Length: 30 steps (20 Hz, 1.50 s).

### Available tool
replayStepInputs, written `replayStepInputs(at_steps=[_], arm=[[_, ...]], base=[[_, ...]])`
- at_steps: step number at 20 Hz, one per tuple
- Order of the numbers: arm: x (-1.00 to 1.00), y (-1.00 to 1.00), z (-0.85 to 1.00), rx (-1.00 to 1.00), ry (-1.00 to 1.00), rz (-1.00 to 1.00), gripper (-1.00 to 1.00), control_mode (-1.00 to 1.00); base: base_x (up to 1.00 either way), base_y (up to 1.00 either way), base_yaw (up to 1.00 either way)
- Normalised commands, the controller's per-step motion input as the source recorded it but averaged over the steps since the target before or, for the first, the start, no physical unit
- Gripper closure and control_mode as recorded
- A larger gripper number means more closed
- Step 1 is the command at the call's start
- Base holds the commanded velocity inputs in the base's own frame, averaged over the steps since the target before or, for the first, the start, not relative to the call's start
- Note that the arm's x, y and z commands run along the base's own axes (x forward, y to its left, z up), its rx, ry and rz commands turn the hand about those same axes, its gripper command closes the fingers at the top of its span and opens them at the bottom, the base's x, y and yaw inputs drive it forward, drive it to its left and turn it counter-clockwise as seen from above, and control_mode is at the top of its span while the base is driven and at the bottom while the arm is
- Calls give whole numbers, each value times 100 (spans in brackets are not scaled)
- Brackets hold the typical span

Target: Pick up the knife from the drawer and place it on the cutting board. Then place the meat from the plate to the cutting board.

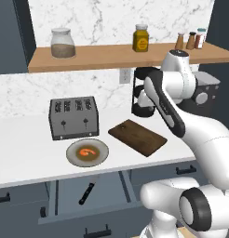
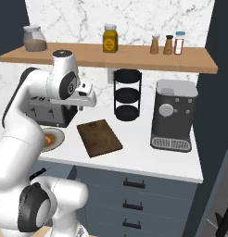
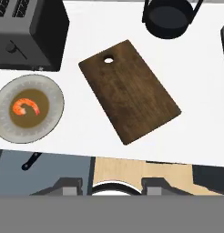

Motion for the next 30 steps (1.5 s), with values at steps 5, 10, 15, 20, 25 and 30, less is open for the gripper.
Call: replayStepInputs(at_steps=[5,10,15,20,25,30], arm=[[0,0,0,0,0,0,-100,100],[0,0,0,0,0,0,-100,100],[0,0,0,0,0,0,-100,100],[0,0,0,0,0,0,-100,100],[0,0,0,0,0,0,-100,100],[0,0,0,0,0,0,-100,100]], base=[[-16,-13,4],[-22,-65,32],[14,-38,41],[20,-4,32],[4,0,26],[19,1,21]])
